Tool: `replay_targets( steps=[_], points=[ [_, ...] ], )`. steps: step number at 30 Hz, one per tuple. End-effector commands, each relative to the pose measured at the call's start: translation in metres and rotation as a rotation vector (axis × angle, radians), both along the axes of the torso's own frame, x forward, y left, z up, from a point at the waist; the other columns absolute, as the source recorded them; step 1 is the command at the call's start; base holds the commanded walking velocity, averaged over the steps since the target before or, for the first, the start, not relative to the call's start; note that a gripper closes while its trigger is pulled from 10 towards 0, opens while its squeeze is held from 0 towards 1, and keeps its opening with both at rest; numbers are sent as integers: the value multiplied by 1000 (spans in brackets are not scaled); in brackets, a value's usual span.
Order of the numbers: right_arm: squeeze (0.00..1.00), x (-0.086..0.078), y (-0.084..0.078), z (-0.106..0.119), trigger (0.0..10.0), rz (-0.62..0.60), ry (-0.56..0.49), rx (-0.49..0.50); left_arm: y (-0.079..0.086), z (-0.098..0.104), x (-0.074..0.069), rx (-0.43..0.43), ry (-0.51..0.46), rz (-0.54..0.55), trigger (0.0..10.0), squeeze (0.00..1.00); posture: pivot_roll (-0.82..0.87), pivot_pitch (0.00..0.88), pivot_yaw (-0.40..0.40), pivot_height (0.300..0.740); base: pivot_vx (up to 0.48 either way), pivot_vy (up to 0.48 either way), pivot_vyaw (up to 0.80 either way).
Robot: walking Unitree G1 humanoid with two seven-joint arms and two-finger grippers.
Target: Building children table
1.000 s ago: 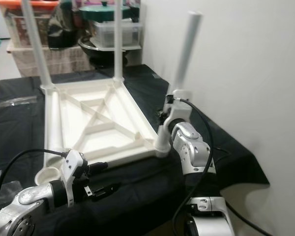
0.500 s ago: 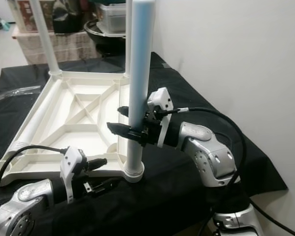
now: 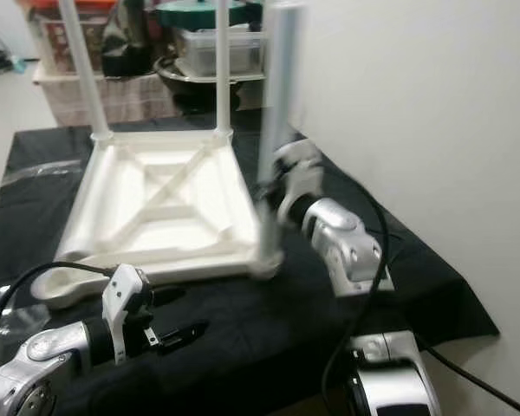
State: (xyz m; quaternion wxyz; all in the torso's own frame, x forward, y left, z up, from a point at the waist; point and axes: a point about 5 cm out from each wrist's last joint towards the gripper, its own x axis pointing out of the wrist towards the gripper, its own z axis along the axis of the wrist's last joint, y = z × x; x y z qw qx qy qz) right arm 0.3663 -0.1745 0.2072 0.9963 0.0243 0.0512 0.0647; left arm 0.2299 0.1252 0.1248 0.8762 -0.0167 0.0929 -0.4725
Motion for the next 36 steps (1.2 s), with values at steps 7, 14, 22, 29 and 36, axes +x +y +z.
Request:
replay_targets(
  steps=[7, 14, 22, 29, 36],
  points=[
    [0, -22, 22, -63, 10000, -82, 242, 71, -4, 1, -1, -3, -1, -21, 10000, 0, 95, 0, -76, 740, 0, 0, 0],
    [0, -27, 48, -14, 10000, 410, 24, 177, -1, 1, -1, -1, -1, -16, 10000, 0, 87, 0, -78, 740, 0, 0, 0],
    [0, -82, 65, 9, 10000, 1024, -140, 63, -4, 0, -1, -7, 1, -19, 10000, 0, 92, 0, -84, 740, 0, 0, 0],
    [0, -83, 63, -7, 10000, 1110, -89, 33, 1, 0, -1, 4, -1, -3, 10000, 0, 96, 0, -87, 740, 0, 0, 0],
    [0, -37, 46, -37, 0, 628, 105, -72, 2, 0, -4, 3, 3, 0, 10000, 0, 110, 0, -92, 740, 0, 0, 0]
  ],
)
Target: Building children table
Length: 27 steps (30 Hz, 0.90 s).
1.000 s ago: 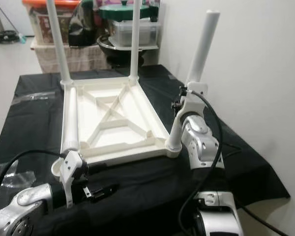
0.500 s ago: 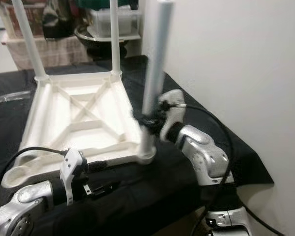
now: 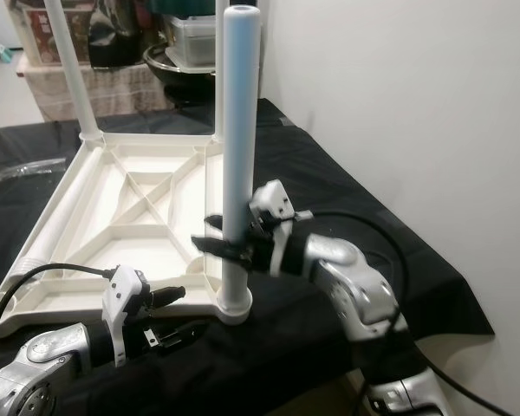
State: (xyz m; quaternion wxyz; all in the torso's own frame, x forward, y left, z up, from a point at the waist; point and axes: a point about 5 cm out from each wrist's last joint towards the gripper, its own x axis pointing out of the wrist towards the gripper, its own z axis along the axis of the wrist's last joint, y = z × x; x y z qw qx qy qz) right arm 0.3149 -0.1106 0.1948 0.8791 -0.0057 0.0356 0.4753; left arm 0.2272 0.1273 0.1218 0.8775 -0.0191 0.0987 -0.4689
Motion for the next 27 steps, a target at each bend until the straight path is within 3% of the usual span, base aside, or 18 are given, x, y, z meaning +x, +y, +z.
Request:
replay_targets(
  steps=[1, 4, 6, 8, 9, 12, 13, 14, 17, 18, 19, 21, 22, 23, 24, 26, 27],
  points=[
    [0, 28, -30, -33, 0, -443, 142, -148, 0, 3, -1, 1, -9, -9, 10000, 0, 108, 0, -91, 740, 0, 0, 0],
    [0, 38, -63, -52, 0, -872, 239, -165, -1, 3, -1, 1, -10, -13, 10000, 0, 102, 0, -86, 740, 0, 0, 0],
    [0, 35, -69, -60, 0, -994, 276, -178, -2, 3, 0, 0, -10, -17, 10000, 0, 99, 0, -79, 740, 0, 0, 0],
    [0, 31, -68, -63, 0, -1025, 278, -194, -3, 3, 0, -1, -10, -21, 10000, 0, 99, 0, -79, 740, 0, 0, 0],
    [0, 28, -57, -64, 10000, -979, 291, -197, -3, 3, 0, -1, -10, -24, 10000, 0, 95, 0, -74, 740, 0, 0, 0],
    [0, 23, -35, -59, 10000, -849, 290, -149, -4, 3, 0, -1, -9, -28, 10000, 0, 92, 0, -73, 740, 0, 0, 0],
    [0, 23, -31, -54, 10000, -819, 284, -74, -4, 3, 1, -1, -9, -28, 10000, 0, 91, 0, -74, 740, 0, 0, 0],
    [102, 24, -29, -49, 10000, -798, 264, -41, -4, 3, 1, -1, -9, -28, 10000, 0, 91, 0, -74, 740, 0, 0, 0],
    [102, 24, -29, -46, 10000, -790, 251, -25, -4, 3, 1, -1, -9, -28, 10000, 0, 91, 0, -74, 740, 0, 0, 0],
    [1000, 25, -26, -39, 10000, -726, 223, 7, -4, 3, 1, 0, -9, -29, 10000, 0, 91, 0, -76, 740, 0, 0, 0],
    [1000, 26, -19, -28, 10000, -615, 188, 33, -4, 3, 1, -1, -10, -28, 10000, 0, 91, 0, -79, 740, 0, 0, 0],
    [1000, 26, -19, -28, 10000, -615, 188, 33, -4, 3, 1, -1, -10, -28, 10000, 0, 91, 0, -79, 740, 0, 0, 0],
    [0, 24, -14, -14, 10000, -486, 154, 90, -4, 3, 2, -2, -10, -28, 10000, 0, 92, 0, -78, 740, 0, 0, 0],
    [0, 13, -9, 8, 10000, -285, 61, 150, -4, 3, 1, -2, -10, -28, 10000, 0, 89, 0, -79, 740, 0, 0, 0],
    [0, 13, -9, 8, 10000, -285, 61, 150, -4, 3, 1, -2, -10, -28, 10000, 0, 89, 0, -79, 740, 0, 0, 0],
    [0, -15, -4, 32, 10000, 54, -87, 157, -4, 3, 1, -2, -10, -29, 10000, 0, 93, 0, -80, 740, 0, 0, 0],
    [0, -15, -4, 32, 10000, 54, -87, 157, -4, 3, 1, -2, -10, -29, 10000, 0, 93, 0, -80, 740, 0, 0, 0]
  ],
)
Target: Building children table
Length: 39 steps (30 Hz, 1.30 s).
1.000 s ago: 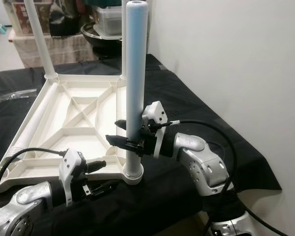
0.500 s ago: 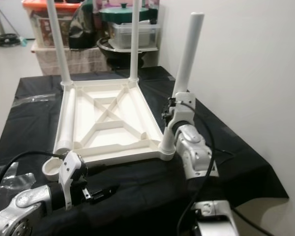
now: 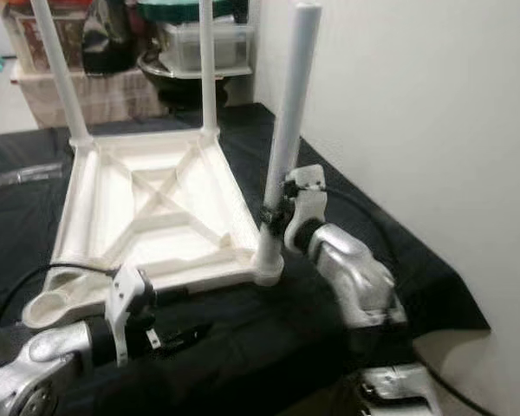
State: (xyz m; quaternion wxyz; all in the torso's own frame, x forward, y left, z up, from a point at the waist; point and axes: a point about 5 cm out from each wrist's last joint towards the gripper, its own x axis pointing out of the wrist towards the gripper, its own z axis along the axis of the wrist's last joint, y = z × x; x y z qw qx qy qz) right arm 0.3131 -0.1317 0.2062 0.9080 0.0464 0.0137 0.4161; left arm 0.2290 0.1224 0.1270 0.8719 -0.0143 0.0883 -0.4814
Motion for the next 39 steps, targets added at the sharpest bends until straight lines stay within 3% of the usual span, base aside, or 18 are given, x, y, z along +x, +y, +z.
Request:
replay_targets(
  steps=[1, 7, 8, 10, 15, 17, 18, 20, 23, 27, 28, 30, 31, 32, 33, 36, 37, 39],
  points=[
    [0, -26, 21, 22, 10000, 315, -158, -1, 1, -2, 0, 5, 8, 2, 10000, 0, 94, 0, -80, 740, 0, 0, 0],
    [0, -35, 29, 10, 9294, 391, -137, -40, 1, -1, 0, 7, 3, 1, 10000, 0, 104, 0, -83, 740, 0, 0, 0],
    [0, -31, 29, 5, 1098, 358, -107, -49, 2, -1, 0, 9, 4, 3, 10000, 0, 107, 0, -82, 740, 0, 0, 0],
    [0, -24, 28, -2, 0, 302, -71, -69, 3, -1, -1, 10, 5, 5, 10000, 0, 107, 0, -82, 740, 0, 0, 0],
    [0, 7, 14, -30, 0, -8, 87, -192, 4, -2, -2, 13, 9, 5, 10000, 0, 106, 0, -80, 740, 0, 0, 0],
    [0, 27, -8, -44, 0, -348, 151, -273, 3, -2, -2, 13, 10, 3, 10000, 0, 99, 0, -76, 740, 0, 0, 0],
    [0, 27, -8, -44, 0, -348, 151, -273, 3, -2, -2, 13, 10, 3, 10000, 0, 99, 0, -76, 740, 0, 0, 0],
    [0, 36, -42, -60, 0, -767, 265, -276, 2, -2, -1, 11, 9, -3, 10000, 0, 94, 0, -71, 740, 0, 0, 0],
    [0, 30, -54, -71, 0, -934, 333, -274, 1, -1, -1, 9, 8, -7, 10000, 0, 94, 0, -71, 740, 0, 0, 0],
    [0, 21, -51, -79, 1137, -968, 376, -274, 1, -1, -1, 8, 9, -10, 10000, 0, 91, 0, -68, 740, 0, 0, 0],
    [0, 16, -35, -83, 10000, -903, 401, -263, 1, -2, -1, 10, 9, -13, 10000, 0, 88, 0, -66, 740, 0, 0, 0],
    [0, 16, -28, -82, 10000, -862, 391, -246, 1, -2, 0, 10, 9, -14, 10000, 0, 88, 0, -66, 740, 0, 0, 0],
    [773, 17, -23, -78, 10000, -831, 380, -199, 1, -2, 0, 10, 8, -15, 10000, 0, 89, 0, -67, 740, 0, 0, 0],
    [773, 17, -23, -78, 10000, -831, 380, -199, 1, -2, 0, 10, 8, -15, 10000, 0, 89, 0, -67, 740, 0, 0, 0],
    [1000, 19, -18, -73, 10000, -782, 366, -155, 0, -2, 0, 8, 8, -16, 10000, 0, 88, 0, -67, 740, 0, 0, 0],
    [1000, 25, -9, -57, 10000, -654, 324, -87, 0, -2, 0, 6, 7, -16, 10000, 0, 88, 0, -67, 740, 0, 0, 0],
    [0, 27, -6, -49, 10000, -582, 308, -42, 0, -2, 0, 6, 8, -15, 10000, 0, 87, 0, -70, 740, 0, 0, 0],
    [0, 28, -3, -38, 10000, -498, 287, 18, 0, -2, 0, 5, 8, -14, 10000, 0, 87, 0, -71, 740, 0, 0, 0]
  ],
)
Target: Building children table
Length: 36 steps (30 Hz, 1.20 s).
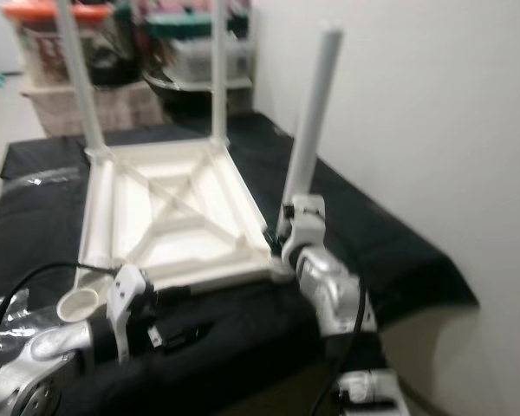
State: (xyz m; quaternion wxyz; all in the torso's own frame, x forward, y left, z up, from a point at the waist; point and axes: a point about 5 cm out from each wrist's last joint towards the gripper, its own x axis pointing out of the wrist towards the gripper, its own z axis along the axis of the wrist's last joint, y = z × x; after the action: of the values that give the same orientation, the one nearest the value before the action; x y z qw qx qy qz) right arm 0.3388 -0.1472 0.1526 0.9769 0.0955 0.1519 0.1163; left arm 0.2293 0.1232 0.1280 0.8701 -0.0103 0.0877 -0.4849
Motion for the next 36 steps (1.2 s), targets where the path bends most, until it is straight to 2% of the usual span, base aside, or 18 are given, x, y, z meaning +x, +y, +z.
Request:
replay_targets(
  steps=[1, 2, 4, 5, 6, 14, 15, 19, 21, 23, 24, 26, 28, 30, 31, 34, 35, 36],
  points=[
    [0, -1, 15, 31, 10000, 209, -129, 116, -1, -3, -1, -1, 13, -5, 10000, 0, 87, 0, -71, 740, 0, 0, 0],
    [0, -1, 15, 31, 10000, 209, -129, 116, -1, -3, -1, -1, 13, -5, 10000, 0, 87, 0, -71, 740, 0, 0, 0],
    [0, -16, 14, 58, 10000, 481, -298, 119, -1, -3, 0, -2, 13, -5, 10000, 0, 88, 0, -74, 740, 0, 0, 0],
    [0, -16, 14, 58, 10000, 481, -298, 119, -1, -3, 0, -2, 13, -5, 10000, 0, 88, 0, -74, 740, 0, 0, 0],
    [0, -21, 12, 64, 10000, 578, -345, 88, -1, -3, 0, -2, 12, -4, 10000, 0, 88, 0, -74, 740, 0, 0, 0],
    [0, -19, 7, 66, 10000, 743, -381, 43, -1, -3, -1, -3, 9, 1, 10000, 0, 102, 0, -86, 740, 0, 0, 0],
    [0, -20, 8, 65, 0, 758, -377, 67, 0, -3, -1, -2, 10, 3, 10000, 0, 104, 0, -87, 740, 0, 0, 0],
    [0, -21, 9, 61, 0, 773, -365, 84, 1, -3, -2, -1, 10, 5, 10000, 0, 107, 0, -85, 740, 0, 0, 0],
    [0, -20, 7, 54, 0, 756, -340, 42, 1, -3, -3, 0, 12, 5, 10000, 0, 107, 0, -85, 740, 0, 0, 0],
    [0, -5, 0, 43, 0, 590, -276, -67, 2, -3, -3, 2, 13, 4, 10000, 0, 104, 0, -82, 740, 0, 0, 0],
    [0, -5, 0, 43, 0, 590, -276, -67, 2, -3, -3, 2, 13, 4, 10000, 0, 104, 0, -82, 740, 0, 0, 0],
    [0, 20, -19, 26, 0, 222, -136, -205, 1, -3, -2, 2, 12, 1, 10000, 0, 104, 0, -82, 740, 0, 0, 0],
    [0, 20, -19, 26, 0, 222, -136, -205, 1, -3, -2, 2, 12, 1, 10000, 0, 104, 0, -82, 740, 0, 0, 0],
    [0, 26, -43, 12, 0, -156, -49, -287, -1, -3, -2, 0, 12, -2, 10000, 0, 95, 0, -79, 740, 0, 0, 0],
    [0, 22, -45, 5, 0, -256, -16, -290, -1, -3, -2, -1, 11, -4, 10000, 0, 93, 0, -75, 740, 0, 0, 0],
    [0, 17, -42, -2, 0, -306, 7, -296, -2, -3, -2, -2, 10, -6, 10000, 0, 93, 0, -75, 740, 0, 0, 0],
    [0, 12, -34, -9, 784, -302, 32, -281, -2, -2, -2, -3, 10, -8, 10000, 0, 93, 0, -74, 740, 0, 0, 0],
    [0, 12, -34, -9, 784, -302, 32, -281, -2, -2, -2, -3, 10, -8, 10000, 0, 93, 0, -74, 740, 0, 0, 0]
  ],
)
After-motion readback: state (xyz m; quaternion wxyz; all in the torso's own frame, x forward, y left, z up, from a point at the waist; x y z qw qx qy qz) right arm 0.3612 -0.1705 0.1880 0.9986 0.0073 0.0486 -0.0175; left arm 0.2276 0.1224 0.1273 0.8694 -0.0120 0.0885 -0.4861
